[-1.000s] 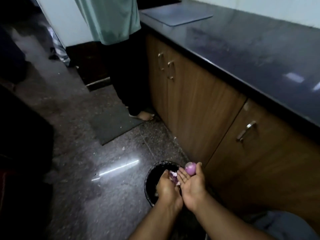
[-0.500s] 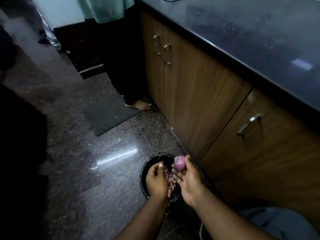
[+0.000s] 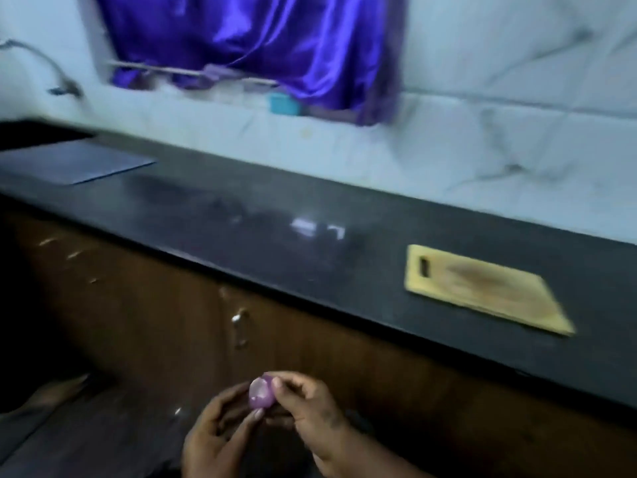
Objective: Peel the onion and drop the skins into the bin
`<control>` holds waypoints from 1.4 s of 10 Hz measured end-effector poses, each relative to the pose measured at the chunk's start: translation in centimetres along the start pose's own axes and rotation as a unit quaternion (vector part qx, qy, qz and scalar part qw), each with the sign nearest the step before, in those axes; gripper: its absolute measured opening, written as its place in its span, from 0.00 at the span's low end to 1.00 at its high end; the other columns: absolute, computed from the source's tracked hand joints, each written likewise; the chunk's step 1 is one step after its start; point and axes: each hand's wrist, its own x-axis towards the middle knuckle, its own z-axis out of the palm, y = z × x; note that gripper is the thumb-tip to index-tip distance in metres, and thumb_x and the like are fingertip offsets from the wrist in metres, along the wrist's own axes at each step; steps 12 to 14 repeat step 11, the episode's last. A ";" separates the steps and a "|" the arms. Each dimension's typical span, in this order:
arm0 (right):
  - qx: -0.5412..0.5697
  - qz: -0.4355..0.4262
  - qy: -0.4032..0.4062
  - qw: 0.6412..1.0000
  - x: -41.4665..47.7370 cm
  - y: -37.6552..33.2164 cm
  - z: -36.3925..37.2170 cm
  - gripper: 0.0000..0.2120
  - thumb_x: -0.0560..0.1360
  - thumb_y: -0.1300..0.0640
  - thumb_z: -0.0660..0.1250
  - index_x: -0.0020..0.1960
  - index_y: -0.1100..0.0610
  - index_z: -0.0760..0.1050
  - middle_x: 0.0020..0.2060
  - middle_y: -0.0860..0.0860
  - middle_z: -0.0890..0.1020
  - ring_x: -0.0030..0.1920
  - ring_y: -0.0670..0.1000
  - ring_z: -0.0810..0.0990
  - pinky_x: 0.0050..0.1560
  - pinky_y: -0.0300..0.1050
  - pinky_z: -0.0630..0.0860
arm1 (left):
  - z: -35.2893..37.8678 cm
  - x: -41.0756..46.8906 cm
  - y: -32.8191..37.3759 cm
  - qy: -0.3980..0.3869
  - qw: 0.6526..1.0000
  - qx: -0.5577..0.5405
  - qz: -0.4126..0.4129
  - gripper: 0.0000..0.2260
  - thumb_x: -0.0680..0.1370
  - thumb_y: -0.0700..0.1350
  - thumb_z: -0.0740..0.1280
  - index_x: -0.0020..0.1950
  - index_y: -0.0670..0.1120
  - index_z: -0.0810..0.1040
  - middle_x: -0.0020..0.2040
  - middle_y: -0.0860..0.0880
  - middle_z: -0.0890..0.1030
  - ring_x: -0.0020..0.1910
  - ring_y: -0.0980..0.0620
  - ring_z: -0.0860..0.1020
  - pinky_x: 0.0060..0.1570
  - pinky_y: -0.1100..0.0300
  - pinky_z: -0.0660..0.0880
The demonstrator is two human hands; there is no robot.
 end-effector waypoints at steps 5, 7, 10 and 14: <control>-0.160 -0.249 0.293 0.909 -11.7 -17.0 -23.8 0.18 0.73 0.70 0.75 0.62 0.64 0.82 0.55 0.61 0.88 0.56 0.57 0.86 0.60 0.47 0.81 | 25.4 3.3 18.1 -0.300 0.915 0.101 0.252 0.13 0.78 0.35 0.76 0.62 0.44 0.85 0.56 0.49 0.89 0.57 0.53 0.87 0.61 0.57 0.83; -0.208 -0.219 0.330 0.894 -6.1 -19.2 -29.6 0.16 0.72 0.71 0.76 0.59 0.65 0.84 0.51 0.59 0.88 0.49 0.53 0.86 0.57 0.49 0.82 | 33.1 9.1 19.0 -0.329 0.883 0.217 0.255 0.15 0.78 0.37 0.76 0.63 0.45 0.87 0.57 0.47 0.90 0.53 0.51 0.87 0.61 0.54 0.82; -0.276 -0.143 0.324 0.894 -1.4 -19.4 -34.8 0.15 0.68 0.59 0.82 0.53 0.53 0.86 0.46 0.47 0.89 0.49 0.47 0.86 0.52 0.39 0.81 | 36.5 14.3 15.9 -0.378 0.867 0.242 0.219 0.19 0.80 0.38 0.73 0.70 0.50 0.83 0.63 0.56 0.85 0.63 0.60 0.82 0.57 0.81 0.71; -0.269 -0.077 0.301 0.912 -1.8 -20.2 -34.9 0.25 0.65 0.61 0.84 0.60 0.53 0.83 0.49 0.47 0.86 0.51 0.47 0.84 0.51 0.36 0.79 | 36.4 14.3 15.8 -0.384 0.874 0.236 0.179 0.25 0.80 0.34 0.69 0.75 0.51 0.78 0.65 0.55 0.83 0.63 0.62 0.81 0.59 0.81 0.71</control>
